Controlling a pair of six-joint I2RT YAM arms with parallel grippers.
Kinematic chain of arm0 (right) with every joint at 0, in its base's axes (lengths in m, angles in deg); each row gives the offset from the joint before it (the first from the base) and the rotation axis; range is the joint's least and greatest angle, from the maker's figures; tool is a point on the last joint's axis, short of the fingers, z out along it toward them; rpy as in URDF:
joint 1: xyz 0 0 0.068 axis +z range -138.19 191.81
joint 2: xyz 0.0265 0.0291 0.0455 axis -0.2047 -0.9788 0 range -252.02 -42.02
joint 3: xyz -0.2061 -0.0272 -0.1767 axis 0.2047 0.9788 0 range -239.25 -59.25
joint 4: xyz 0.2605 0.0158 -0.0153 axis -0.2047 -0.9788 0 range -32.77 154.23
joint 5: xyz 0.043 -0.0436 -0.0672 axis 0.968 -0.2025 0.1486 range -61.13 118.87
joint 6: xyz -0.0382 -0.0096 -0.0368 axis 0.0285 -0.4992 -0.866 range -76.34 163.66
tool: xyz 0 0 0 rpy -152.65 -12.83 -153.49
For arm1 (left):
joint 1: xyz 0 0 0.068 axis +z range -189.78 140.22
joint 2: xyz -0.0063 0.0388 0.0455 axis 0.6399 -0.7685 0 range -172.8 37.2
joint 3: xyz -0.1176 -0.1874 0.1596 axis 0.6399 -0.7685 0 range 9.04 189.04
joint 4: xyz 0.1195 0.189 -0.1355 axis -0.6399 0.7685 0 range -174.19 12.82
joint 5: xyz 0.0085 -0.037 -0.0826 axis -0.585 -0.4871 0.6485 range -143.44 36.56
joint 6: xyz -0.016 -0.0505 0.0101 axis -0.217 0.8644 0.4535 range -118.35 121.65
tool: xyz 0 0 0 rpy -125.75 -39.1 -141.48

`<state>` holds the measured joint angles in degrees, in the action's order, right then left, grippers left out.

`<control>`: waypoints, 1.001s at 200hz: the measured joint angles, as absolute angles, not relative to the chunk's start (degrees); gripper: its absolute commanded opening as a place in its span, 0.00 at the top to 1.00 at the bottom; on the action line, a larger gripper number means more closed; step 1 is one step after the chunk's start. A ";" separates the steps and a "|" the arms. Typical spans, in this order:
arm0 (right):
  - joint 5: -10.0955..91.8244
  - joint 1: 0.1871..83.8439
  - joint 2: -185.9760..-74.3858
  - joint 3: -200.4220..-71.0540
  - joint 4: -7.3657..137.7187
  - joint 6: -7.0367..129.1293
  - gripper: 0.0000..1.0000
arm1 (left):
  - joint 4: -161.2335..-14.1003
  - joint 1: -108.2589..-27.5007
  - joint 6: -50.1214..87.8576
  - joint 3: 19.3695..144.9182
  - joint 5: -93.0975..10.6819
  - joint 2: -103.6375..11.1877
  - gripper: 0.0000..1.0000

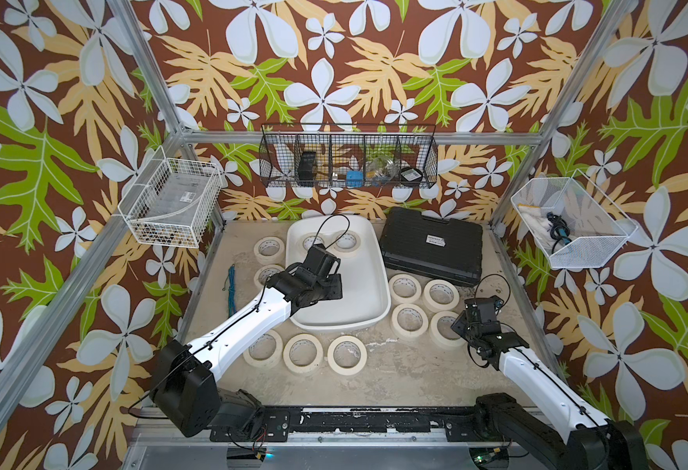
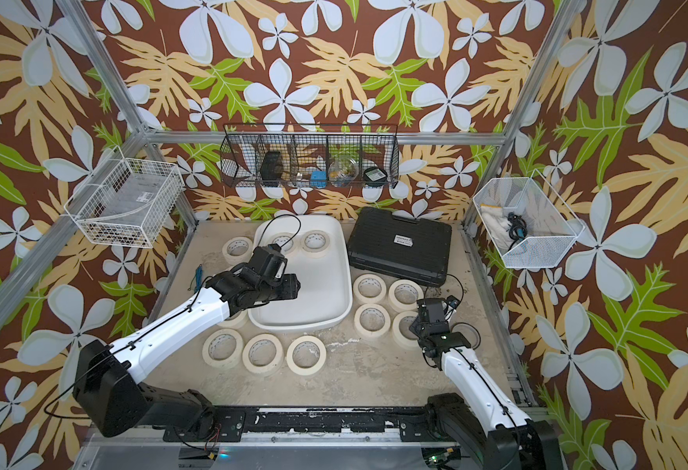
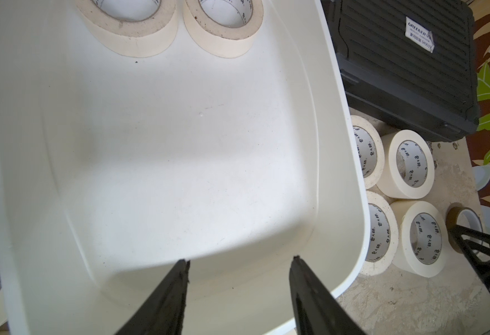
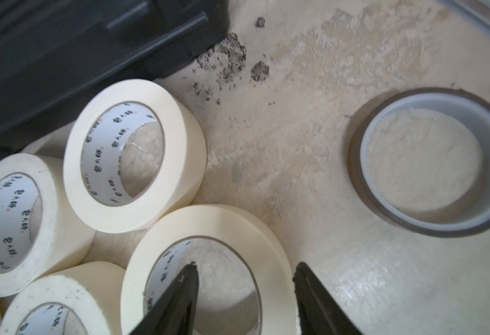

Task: Take out the art tape in the storage box
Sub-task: Place the art tape at the center of the board.

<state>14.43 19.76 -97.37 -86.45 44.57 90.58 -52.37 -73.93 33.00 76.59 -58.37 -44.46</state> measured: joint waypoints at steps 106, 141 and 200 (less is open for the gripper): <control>26.47 19.78 -95.14 -99.23 37.59 80.79 0.34 | -56.00 -60.75 36.06 93.37 -60.33 -67.72 0.43; 33.20 19.80 -94.79 -99.50 37.35 77.94 0.35 | -56.24 -58.02 40.96 100.92 -61.67 -77.71 0.43; 36.40 19.80 -94.70 -99.98 37.24 76.11 0.35 | -58.10 -56.29 45.02 107.71 -64.79 -87.02 0.42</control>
<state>36.40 19.80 -94.70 -99.98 37.24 76.11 -58.10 -56.29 45.02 107.71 -64.79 -87.02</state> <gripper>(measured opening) 0.651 0.572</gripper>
